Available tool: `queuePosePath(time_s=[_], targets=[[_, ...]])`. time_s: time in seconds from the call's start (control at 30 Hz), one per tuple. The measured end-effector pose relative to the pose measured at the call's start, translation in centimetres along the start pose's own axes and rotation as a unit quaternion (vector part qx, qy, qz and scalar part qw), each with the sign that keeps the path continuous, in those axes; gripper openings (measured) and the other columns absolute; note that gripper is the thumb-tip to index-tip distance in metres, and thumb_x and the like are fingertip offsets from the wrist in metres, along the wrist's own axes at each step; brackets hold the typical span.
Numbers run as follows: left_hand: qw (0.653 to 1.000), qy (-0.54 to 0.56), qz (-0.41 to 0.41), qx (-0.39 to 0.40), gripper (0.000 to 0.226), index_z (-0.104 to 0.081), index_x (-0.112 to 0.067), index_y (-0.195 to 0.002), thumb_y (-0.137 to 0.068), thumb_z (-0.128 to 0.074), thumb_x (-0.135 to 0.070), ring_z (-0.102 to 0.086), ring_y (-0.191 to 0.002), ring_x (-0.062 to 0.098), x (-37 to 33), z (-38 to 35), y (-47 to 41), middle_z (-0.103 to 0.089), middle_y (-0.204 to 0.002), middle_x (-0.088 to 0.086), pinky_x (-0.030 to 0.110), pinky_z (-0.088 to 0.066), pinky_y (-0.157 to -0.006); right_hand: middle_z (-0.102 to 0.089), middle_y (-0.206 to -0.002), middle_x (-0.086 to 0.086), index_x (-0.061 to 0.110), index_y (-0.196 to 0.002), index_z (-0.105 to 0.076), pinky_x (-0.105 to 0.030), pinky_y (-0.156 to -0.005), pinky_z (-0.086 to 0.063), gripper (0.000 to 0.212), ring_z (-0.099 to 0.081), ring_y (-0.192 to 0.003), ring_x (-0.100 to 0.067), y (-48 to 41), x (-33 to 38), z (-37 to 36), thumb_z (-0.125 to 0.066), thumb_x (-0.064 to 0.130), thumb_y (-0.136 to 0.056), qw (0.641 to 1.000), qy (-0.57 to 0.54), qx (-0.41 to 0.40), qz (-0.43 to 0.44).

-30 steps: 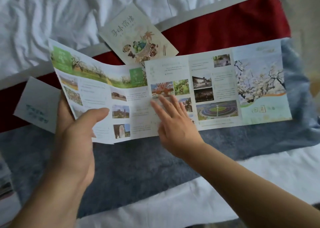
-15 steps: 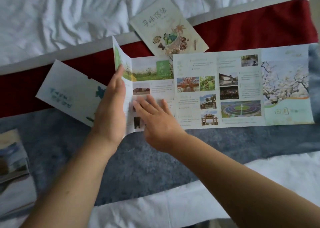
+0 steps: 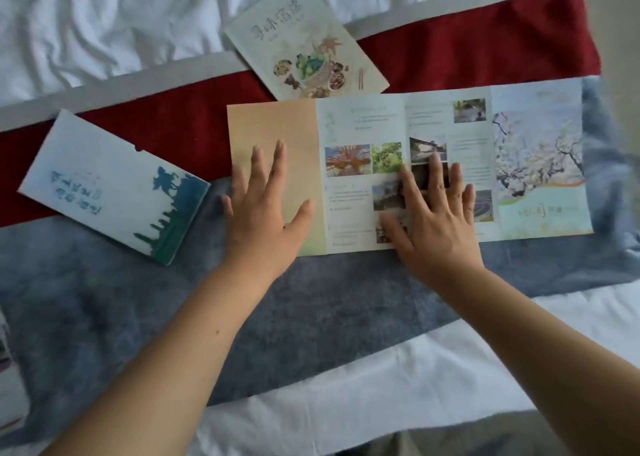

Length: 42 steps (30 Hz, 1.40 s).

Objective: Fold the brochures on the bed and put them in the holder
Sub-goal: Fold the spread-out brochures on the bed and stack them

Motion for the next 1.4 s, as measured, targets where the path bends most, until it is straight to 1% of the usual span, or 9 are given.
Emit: queuePosePath(time_s=[0.13,0.27,0.4,0.7,0.9,1.03,1.17,1.27,1.4], targets=[[0.997,-0.051,0.051,-0.019,0.107,0.013,-0.053,-0.156,-0.08,-0.055,-0.084,0.012,-0.155,0.044,0.0,-1.4,-0.6,0.015,-0.171,0.006,0.064,-0.01,-0.122,0.022,-0.171,-0.002,0.046,-0.161,0.011,-0.048,-0.126,0.012,0.074,0.022,-0.157,-0.03,-0.2,-2.0,0.0,-0.017,0.077,-0.099,1.0,0.004,-0.01,0.005],[0.994,-0.071,0.07,-0.049,0.12,0.01,-0.054,-0.155,-0.067,-0.062,-0.09,0.0,-0.156,0.042,0.4,-1.2,-0.6,0.009,-0.172,0.006,0.07,-0.026,-0.112,0.022,-0.171,0.001,0.043,-0.162,0.011,-0.044,-0.127,0.011,0.073,0.022,-0.157,-0.027,0.1,-1.6,-0.9,-0.014,0.074,-0.101,1.0,-0.004,-0.027,0.012],[0.993,-0.061,0.086,-0.057,0.117,0.003,-0.047,-0.16,-0.07,-0.061,-0.088,-0.001,-0.157,0.037,1.4,-0.9,0.3,0.007,-0.172,0.006,0.066,-0.025,-0.115,0.019,-0.172,-0.001,0.04,-0.163,0.008,-0.044,-0.128,0.008,0.075,0.022,-0.157,-0.026,0.2,0.1,-1.6,-0.019,0.072,-0.102,0.999,-0.019,-0.025,0.022],[0.985,0.124,0.086,-0.086,0.119,0.001,-0.05,-0.158,-0.064,-0.06,-0.091,0.003,-0.158,0.017,5.4,2.1,4.1,0.01,-0.172,-0.007,0.051,-0.01,-0.127,0.022,-0.171,0.0,0.037,-0.163,0.011,-0.044,-0.128,0.01,0.078,0.025,-0.156,-0.024,1.0,10.2,-4.2,-0.014,0.076,-0.1,0.996,-0.01,0.004,0.087],[0.981,0.131,0.071,-0.12,0.109,-0.001,-0.051,-0.157,-0.071,-0.065,-0.07,-0.001,-0.158,0.013,9.1,6.4,7.0,0.006,-0.172,-0.008,0.06,-0.021,-0.124,0.023,-0.171,0.004,0.04,-0.162,0.012,-0.041,-0.126,0.011,0.078,0.028,-0.155,-0.02,3.0,18.8,-5.6,-0.007,0.078,-0.096,0.985,-0.055,0.063,0.154],[0.979,0.12,0.07,-0.15,0.105,-0.011,-0.046,-0.159,-0.069,-0.062,-0.06,-0.016,-0.156,0.018,12.0,9.9,8.9,-0.01,-0.171,-0.003,0.061,-0.028,-0.12,0.021,-0.171,0.009,0.036,-0.165,0.003,-0.041,-0.129,0.005,0.073,0.026,-0.155,-0.014,4.4,22.5,-6.5,-0.016,0.07,-0.103,0.974,-0.078,0.083,0.198],[0.98,0.076,0.079,-0.168,0.104,-0.018,-0.037,-0.161,-0.067,-0.058,-0.057,-0.024,-0.153,0.024,14.5,12.0,10.0,-0.014,-0.17,0.0,0.061,-0.03,-0.118,0.023,-0.17,0.0,0.036,-0.165,-0.002,-0.042,-0.128,0.007,0.071,0.03,-0.154,-0.018,4.4,22.3,-6.4,-0.018,0.067,-0.103,0.983,-0.03,0.058,0.173],[0.976,0.071,0.093,-0.181,0.102,-0.014,-0.041,-0.16,-0.069,-0.057,-0.059,-0.019,-0.155,0.025,15.1,12.3,10.1,-0.01,-0.172,0.0,0.063,-0.025,-0.12,0.025,-0.17,-0.008,0.036,-0.165,-0.004,-0.044,-0.126,0.013,0.072,0.031,-0.153,-0.024,3.2,20.0,-5.4,-0.021,0.068,-0.102,0.989,0.019,0.018,0.145],[0.976,0.093,0.077,-0.181,0.103,-0.011,-0.044,-0.16,-0.073,-0.061,-0.066,-0.018,-0.156,0.027,13.0,10.9,9.3,-0.012,-0.171,0.004,0.063,-0.025,-0.12,0.02,-0.171,-0.01,0.048,-0.162,-0.002,-0.05,-0.125,0.015,0.07,0.026,-0.155,-0.033,1.7,16.1,-4.1,-0.028,0.071,-0.101,0.994,0.044,-0.001,0.1]])
Point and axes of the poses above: each hand's wrist, its own y-axis away from the middle knuckle, its own z-axis out of the back of the hand, x = y × z, the point moved 4 cm from there along -y, towards the middle knuckle
